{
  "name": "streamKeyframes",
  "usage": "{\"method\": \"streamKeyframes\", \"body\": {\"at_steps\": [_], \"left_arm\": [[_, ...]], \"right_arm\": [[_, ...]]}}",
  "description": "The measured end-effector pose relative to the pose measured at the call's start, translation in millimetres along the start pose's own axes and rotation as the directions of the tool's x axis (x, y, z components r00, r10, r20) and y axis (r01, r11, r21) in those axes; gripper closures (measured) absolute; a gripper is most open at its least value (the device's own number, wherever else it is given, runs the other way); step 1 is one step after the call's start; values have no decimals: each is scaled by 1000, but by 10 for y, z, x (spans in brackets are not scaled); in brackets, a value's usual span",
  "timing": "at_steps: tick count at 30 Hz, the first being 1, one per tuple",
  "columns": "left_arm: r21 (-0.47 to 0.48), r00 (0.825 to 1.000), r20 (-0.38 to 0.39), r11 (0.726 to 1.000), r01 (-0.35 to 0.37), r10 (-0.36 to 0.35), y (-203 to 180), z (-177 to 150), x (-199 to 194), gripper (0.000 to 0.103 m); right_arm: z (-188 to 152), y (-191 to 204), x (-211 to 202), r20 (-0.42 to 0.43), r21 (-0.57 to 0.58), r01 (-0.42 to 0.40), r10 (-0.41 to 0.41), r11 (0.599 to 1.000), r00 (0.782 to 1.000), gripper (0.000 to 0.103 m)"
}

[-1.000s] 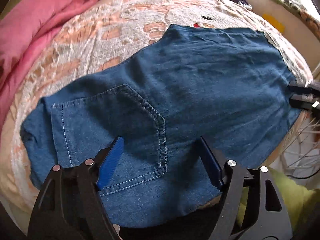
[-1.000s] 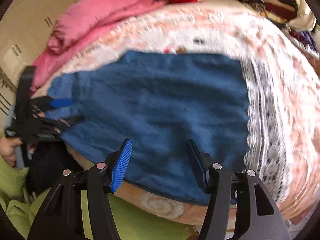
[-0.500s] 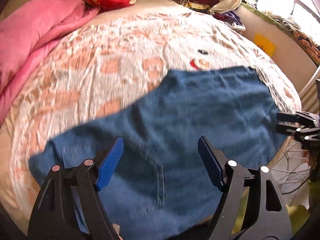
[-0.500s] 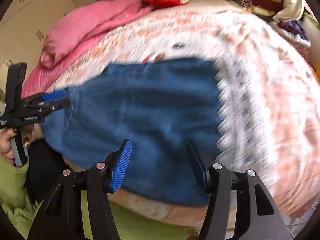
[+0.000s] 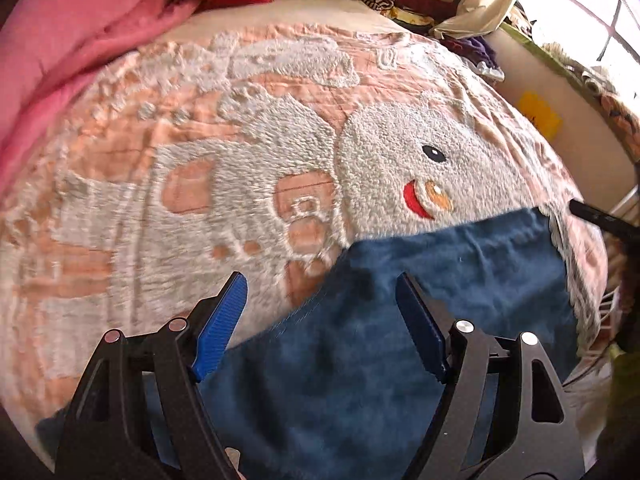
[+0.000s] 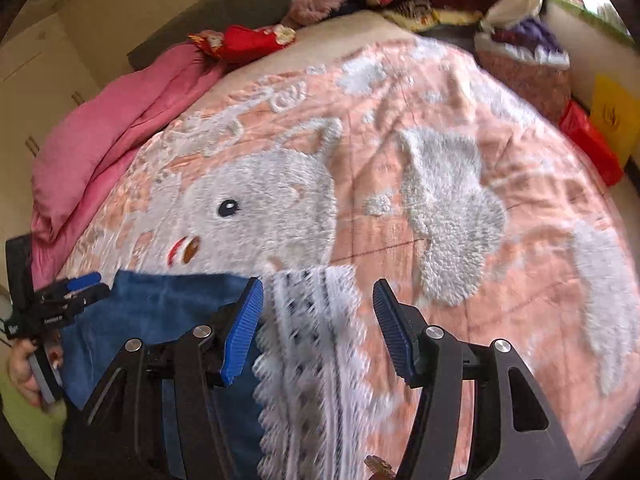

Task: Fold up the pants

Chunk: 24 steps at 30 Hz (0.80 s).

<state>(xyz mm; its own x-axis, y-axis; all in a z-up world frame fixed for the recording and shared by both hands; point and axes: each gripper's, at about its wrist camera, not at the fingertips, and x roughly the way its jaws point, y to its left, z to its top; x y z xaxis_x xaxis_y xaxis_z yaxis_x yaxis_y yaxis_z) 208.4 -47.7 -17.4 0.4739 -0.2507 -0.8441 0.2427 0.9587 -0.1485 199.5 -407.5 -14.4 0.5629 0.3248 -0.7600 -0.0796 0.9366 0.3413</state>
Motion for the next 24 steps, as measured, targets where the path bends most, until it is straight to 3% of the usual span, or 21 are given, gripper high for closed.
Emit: {"method": "streamKeyframes", "body": {"at_steps": [5, 7, 9, 10, 11, 17, 19, 24], "left_arm": [[-21, 998, -32, 998, 59, -59, -10, -6, 289, 35], [5, 999, -24, 999, 36, -36, -60, -39, 318, 39], [34, 998, -22, 998, 57, -56, -145, -66, 296, 69], [47, 998, -22, 997, 62, -61, -173, -73, 297, 77], [65, 998, -20, 996, 69, -68, -209, -89, 289, 93], [102, 994, 103, 994, 25, -36, -299, -28, 47, 97], [107, 994, 105, 994, 16, -27, -322, 26, 61, 97], [111, 998, 58, 993, -25, 19, -305, 12, 336, 98]], "right_arm": [[-83, -144, 411, -75, 44, -63, 66, 997, 995, 49], [-123, -126, 409, -57, 21, -95, 96, 995, 994, 64], [-156, -119, 381, -51, 23, -134, 135, 991, 990, 75], [-174, -98, 359, -46, 15, -152, 153, 988, 987, 80], [-189, -59, 328, -42, 10, -159, 160, 987, 986, 81], [6, 101, -23, 79, -73, -128, 133, 989, 988, 85], [112, 145, -63, 107, -110, -105, 116, 988, 987, 85], [136, 203, 390, 6, -175, 30, -30, 984, 1000, 83]]}}
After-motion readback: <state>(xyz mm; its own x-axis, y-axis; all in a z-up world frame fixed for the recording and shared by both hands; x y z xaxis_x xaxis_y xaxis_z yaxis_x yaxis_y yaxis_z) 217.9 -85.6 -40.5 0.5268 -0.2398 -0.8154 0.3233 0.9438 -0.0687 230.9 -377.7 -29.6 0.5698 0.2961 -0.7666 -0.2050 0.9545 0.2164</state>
